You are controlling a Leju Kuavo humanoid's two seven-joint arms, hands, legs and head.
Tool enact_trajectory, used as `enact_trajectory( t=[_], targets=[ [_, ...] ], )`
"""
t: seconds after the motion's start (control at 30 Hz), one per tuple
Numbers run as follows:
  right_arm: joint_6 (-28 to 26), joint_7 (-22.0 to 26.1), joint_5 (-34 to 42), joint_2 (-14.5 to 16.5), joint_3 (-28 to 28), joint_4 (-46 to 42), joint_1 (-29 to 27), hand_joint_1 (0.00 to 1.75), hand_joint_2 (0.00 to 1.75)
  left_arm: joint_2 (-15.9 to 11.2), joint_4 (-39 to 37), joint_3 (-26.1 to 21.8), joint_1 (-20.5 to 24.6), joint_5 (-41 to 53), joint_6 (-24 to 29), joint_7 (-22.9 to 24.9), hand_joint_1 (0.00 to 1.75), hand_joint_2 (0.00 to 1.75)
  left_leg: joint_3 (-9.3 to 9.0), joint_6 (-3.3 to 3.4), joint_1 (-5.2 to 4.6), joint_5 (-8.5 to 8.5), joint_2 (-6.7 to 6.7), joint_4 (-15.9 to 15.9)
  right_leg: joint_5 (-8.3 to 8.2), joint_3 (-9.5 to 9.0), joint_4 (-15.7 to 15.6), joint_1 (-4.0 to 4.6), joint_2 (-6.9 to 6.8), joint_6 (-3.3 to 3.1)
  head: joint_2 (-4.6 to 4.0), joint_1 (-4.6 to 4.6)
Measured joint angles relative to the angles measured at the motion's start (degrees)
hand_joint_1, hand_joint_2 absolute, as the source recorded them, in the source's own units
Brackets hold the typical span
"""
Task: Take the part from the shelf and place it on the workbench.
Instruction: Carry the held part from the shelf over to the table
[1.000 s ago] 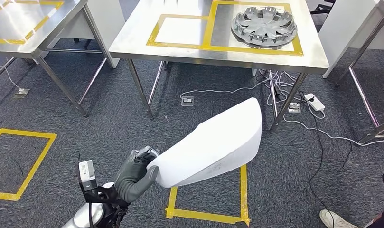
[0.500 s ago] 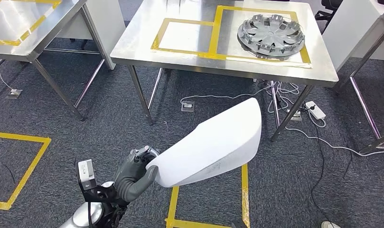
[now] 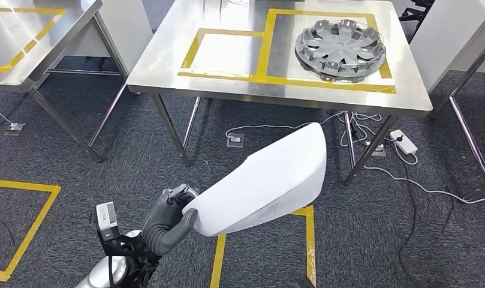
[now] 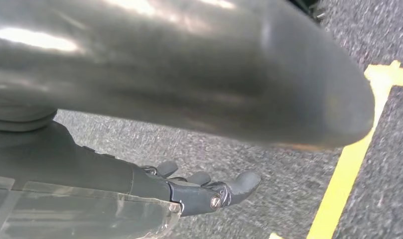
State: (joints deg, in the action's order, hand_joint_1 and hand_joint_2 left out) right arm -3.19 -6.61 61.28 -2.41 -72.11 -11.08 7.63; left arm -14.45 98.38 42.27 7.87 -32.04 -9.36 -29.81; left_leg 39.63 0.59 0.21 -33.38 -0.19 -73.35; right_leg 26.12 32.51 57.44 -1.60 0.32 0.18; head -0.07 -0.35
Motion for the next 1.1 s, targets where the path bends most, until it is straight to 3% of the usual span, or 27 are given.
enact_trajectory(
  t=[0.03,0.07,0.1,0.17,0.2,0.23,0.27,0.33,0.37,0.4,0.5,0.53,0.57,0.6,0.67,0.73,0.8,0.87,0.9,0.93,1.0,1.07,1.1],
  targets=[
    [0.01,-0.01,-0.03,0.01,0.00,0.01,-0.01,0.00,0.00,-0.01,0.00,-0.03,-0.07,0.05,0.01,0.02,1.75,1.75,1.40,-0.11,0.15,-0.87,0.07,-0.52,0.62,-0.78,0.00,0.02,0.08,0.05,0.00,0.00],
    [0.03,-0.05,-0.07,0.01,0.00,0.01,0.01,0.00,0.00,-0.01,0.01,-0.05,-0.11,0.08,0.01,0.03,1.75,1.75,1.92,-0.03,0.22,-0.52,0.12,0.72,1.27,-1.68,-0.02,0.06,0.16,0.10,0.00,-0.01],
    [0.04,-0.13,-0.08,0.02,0.00,0.01,0.05,0.00,0.00,-0.02,0.03,-0.09,-0.11,0.12,0.01,0.04,1.75,1.75,1.60,0.27,0.21,1.33,0.14,3.56,1.94,-2.64,-0.05,0.13,0.22,0.18,0.00,-0.01],
    [0.07,-0.31,-0.10,0.16,0.01,0.01,0.18,0.00,0.00,-0.07,0.08,-0.18,-0.15,0.18,-0.01,0.07,1.75,1.75,0.02,1.51,-0.23,7.88,-0.06,10.75,3.23,-4.17,-0.23,0.31,0.36,0.42,0.00,0.04],
    [0.08,-0.39,-0.09,0.30,0.01,-0.01,0.30,0.00,0.00,-0.09,0.12,-0.24,-0.21,0.20,-0.01,0.10,1.75,1.75,-0.62,2.18,-0.56,10.34,-0.24,13.25,3.82,-4.76,-0.37,0.38,0.45,0.67,0.00,0.08],
    [0.09,-0.45,-0.09,0.44,0.01,-0.01,0.40,0.00,0.00,-0.11,0.21,-0.33,-0.27,0.25,-0.03,0.16,1.75,1.75,-1.11,2.76,-0.87,11.77,-0.42,14.76,4.09,-5.36,-0.40,0.46,0.54,1.02,0.00,0.08],
    [0.10,-0.50,-0.10,0.57,0.01,-0.02,0.46,0.00,0.00,-0.13,0.33,-0.42,-0.31,0.28,-0.04,0.21,1.75,1.75,-1.49,3.20,-1.15,11.85,-0.60,15.35,4.06,-6.01,-0.34,0.56,0.62,1.61,0.00,0.09],
    [0.11,-0.59,-0.15,0.63,0.01,-0.03,0.50,0.00,0.00,-0.09,0.69,-0.61,-0.30,0.35,-0.09,0.32,1.75,1.75,-3.43,3.88,-1.25,11.44,-0.67,16.59,3.77,-6.43,0.37,0.56,0.48,2.38,0.00,0.04],
    [0.11,-0.62,-0.19,0.59,0.02,-0.03,0.57,0.00,0.00,-0.03,0.82,-0.66,-0.28,0.35,-0.10,0.34,1.75,1.75,-4.42,4.19,-1.21,11.32,-0.70,17.16,3.83,-5.75,1.84,0.54,0.38,2.49,-0.01,0.08],
    [0.11,-0.65,-0.23,0.53,0.02,-0.03,0.70,0.00,0.00,0.03,0.92,-0.69,-0.29,0.37,-0.12,0.37,1.75,1.75,-5.34,4.40,-1.11,11.20,-0.74,17.57,4.19,-4.25,4.44,0.52,0.29,2.42,-0.01,0.16],
    [0.11,-0.67,-0.34,0.31,0.03,-0.03,0.81,0.00,0.00,0.19,1.01,-0.62,-0.56,0.46,-0.17,0.45,1.75,1.75,-6.53,4.60,-1.07,10.00,-0.93,17.81,7.58,3.54,14.58,0.50,0.23,2.02,0.00,0.33],
    [0.11,-0.68,-0.38,0.21,0.03,-0.03,0.69,0.00,0.00,0.20,1.01,-0.60,-0.74,0.50,-0.19,0.48,1.75,1.75,-7.05,4.52,-1.09,9.45,-1.08,17.80,8.68,5.42,15.70,0.49,0.23,2.05,0.00,0.32],
    [0.11,-0.69,-0.43,0.12,0.03,-0.03,0.57,0.00,0.00,0.20,1.01,-0.60,-0.89,0.57,-0.19,0.50,1.75,1.75,-7.70,4.40,-1.10,8.86,-1.20,17.79,8.82,6.31,14.88,0.46,0.22,2.34,0.00,0.34],
    [0.11,-0.69,-0.49,0.02,0.04,-0.03,0.50,0.00,0.00,0.20,1.01,-0.61,-1.02,0.64,-0.19,0.51,1.75,1.75,-8.47,4.23,-1.10,8.22,-1.29,17.77,7.63,6.33,12.30,0.41,0.19,2.96,0.00,0.35],
    [0.13,-0.69,-0.58,-0.14,0.05,-0.03,0.39,0.00,0.00,0.21,1.01,-0.62,-1.19,0.80,-0.19,0.57,1.75,1.75,-9.86,3.75,-1.20,6.73,-1.34,17.51,1.97,5.15,4.65,0.30,0.00,4.25,0.00,0.38],
    [0.25,-0.73,-0.64,-0.18,0.05,-0.03,0.23,0.00,0.00,0.20,1.05,-0.70,-1.42,0.88,-0.20,0.72,1.75,1.75,-10.54,3.14,-1.40,5.28,-1.38,17.11,-2.43,4.09,0.14,0.43,-0.22,3.69,0.00,0.33],
    [0.48,-0.78,-0.70,-0.14,0.05,-0.03,0.20,0.00,0.00,0.19,1.21,-0.93,-1.70,0.99,-0.24,0.87,1.75,1.75,-10.81,2.64,-1.45,4.53,-1.42,16.52,-2.99,3.48,-0.31,0.45,-0.21,1.97,0.00,0.25],
    [0.69,-0.78,-0.82,-0.16,0.11,-0.02,0.25,0.00,0.00,0.20,1.52,-1.30,-1.86,1.21,-0.37,0.94,1.75,1.75,-9.76,2.15,-1.31,4.49,-1.11,13.93,-2.57,2.55,-0.46,0.16,-0.07,0.86,0.00,0.19],
    [0.78,-0.78,-0.90,-0.17,0.15,-0.02,0.30,0.00,0.00,0.19,1.67,-1.47,-1.91,1.31,-0.47,0.96,1.75,1.75,-8.24,1.76,-1.12,4.33,-0.86,11.35,-2.17,1.94,-0.52,0.00,-0.02,0.46,0.00,0.14],
    [0.84,-0.78,-0.94,-0.19,0.20,-0.02,0.30,0.00,0.00,0.19,1.77,-1.59,-1.98,1.40,-0.55,1.01,1.75,1.75,-6.10,1.28,-0.86,3.77,-0.59,8.00,-1.70,1.36,-0.58,0.02,-0.02,0.14,0.00,0.12],
    [0.91,-0.78,-0.99,-0.17,0.27,-0.03,0.21,0.00,0.00,0.17,1.81,-1.67,-2.22,1.45,-0.68,1.08,1.75,1.75,-1.21,0.35,-0.24,1.02,-0.19,1.56,-0.60,0.20,-0.58,0.04,0.03,-0.06,0.00,0.08],
    [0.92,-0.78,-1.00,-0.17,0.34,-0.03,0.07,0.00,0.00,0.17,1.81,-1.68,-2.47,1.46,-0.75,1.15,1.75,1.75,1.69,0.00,0.14,-0.55,0.07,0.03,0.62,-1.30,-0.58,0.09,0.19,0.05,0.00,0.07],
    [0.92,-0.78,-1.01,-0.18,0.37,-0.03,0.05,0.00,0.00,0.17,1.81,-1.70,-2.54,1.46,-0.78,1.16,1.75,1.75,1.80,0.14,0.20,0.50,0.12,1.91,1.25,-2.18,-0.59,0.14,0.26,0.12,0.00,0.07]
  ],
)
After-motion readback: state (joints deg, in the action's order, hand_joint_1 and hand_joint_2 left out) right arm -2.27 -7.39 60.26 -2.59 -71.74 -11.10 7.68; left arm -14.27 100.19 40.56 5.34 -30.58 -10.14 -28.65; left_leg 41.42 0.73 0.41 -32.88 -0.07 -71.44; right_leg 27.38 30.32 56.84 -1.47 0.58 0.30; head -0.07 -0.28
